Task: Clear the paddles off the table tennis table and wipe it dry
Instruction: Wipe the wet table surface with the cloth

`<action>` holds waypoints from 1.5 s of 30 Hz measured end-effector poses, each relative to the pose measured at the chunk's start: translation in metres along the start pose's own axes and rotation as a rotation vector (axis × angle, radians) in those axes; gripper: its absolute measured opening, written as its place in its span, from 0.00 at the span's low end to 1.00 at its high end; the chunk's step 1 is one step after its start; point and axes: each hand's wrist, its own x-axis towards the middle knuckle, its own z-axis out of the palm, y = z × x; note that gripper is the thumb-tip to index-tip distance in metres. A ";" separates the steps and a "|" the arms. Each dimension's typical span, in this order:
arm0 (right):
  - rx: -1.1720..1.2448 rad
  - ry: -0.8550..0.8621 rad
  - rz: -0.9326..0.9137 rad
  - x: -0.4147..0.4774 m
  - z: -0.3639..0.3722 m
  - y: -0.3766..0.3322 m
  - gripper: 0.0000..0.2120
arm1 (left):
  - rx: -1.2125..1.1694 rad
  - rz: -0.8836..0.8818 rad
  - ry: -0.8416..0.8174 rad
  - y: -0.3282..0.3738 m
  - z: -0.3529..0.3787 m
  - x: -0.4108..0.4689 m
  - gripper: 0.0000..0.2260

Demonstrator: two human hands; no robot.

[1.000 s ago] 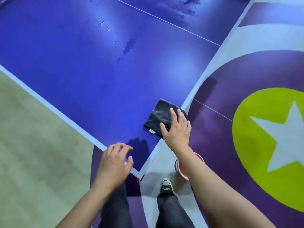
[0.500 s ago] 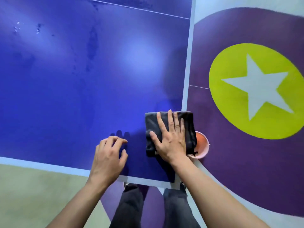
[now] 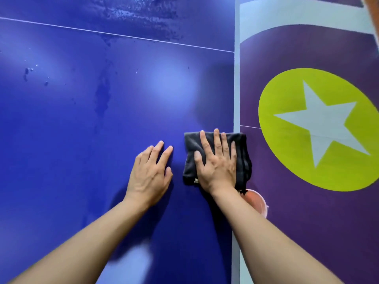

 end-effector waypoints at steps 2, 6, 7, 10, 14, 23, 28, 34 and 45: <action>-0.005 -0.014 0.009 0.050 0.003 0.003 0.31 | 0.057 -0.013 0.038 -0.013 -0.002 0.046 0.27; 0.001 -0.039 0.019 0.158 0.007 0.011 0.32 | 0.052 -0.092 0.057 -0.040 -0.007 0.110 0.29; -0.002 -0.039 0.021 0.188 0.008 0.013 0.32 | 0.052 -0.105 0.052 -0.044 -0.006 0.116 0.29; -0.012 -0.055 0.038 0.278 0.012 0.023 0.31 | 0.026 -0.117 0.091 -0.045 -0.002 0.118 0.29; -0.008 -0.065 0.063 0.368 0.017 0.028 0.29 | 0.018 -0.104 0.130 -0.046 -0.002 0.120 0.28; 0.028 -0.023 0.072 0.405 0.021 0.024 0.26 | 0.054 -0.088 0.169 -0.050 0.004 0.124 0.28; 0.015 -0.050 0.065 0.339 0.020 0.013 0.27 | 0.056 -0.110 0.129 -0.050 0.006 0.125 0.28; -0.004 -0.050 0.084 0.211 0.014 -0.005 0.28 | 0.007 -0.114 0.098 -0.052 0.003 0.124 0.29; 0.002 -0.020 0.094 -0.020 0.001 -0.038 0.33 | 0.012 -0.086 0.069 -0.049 -0.002 0.117 0.24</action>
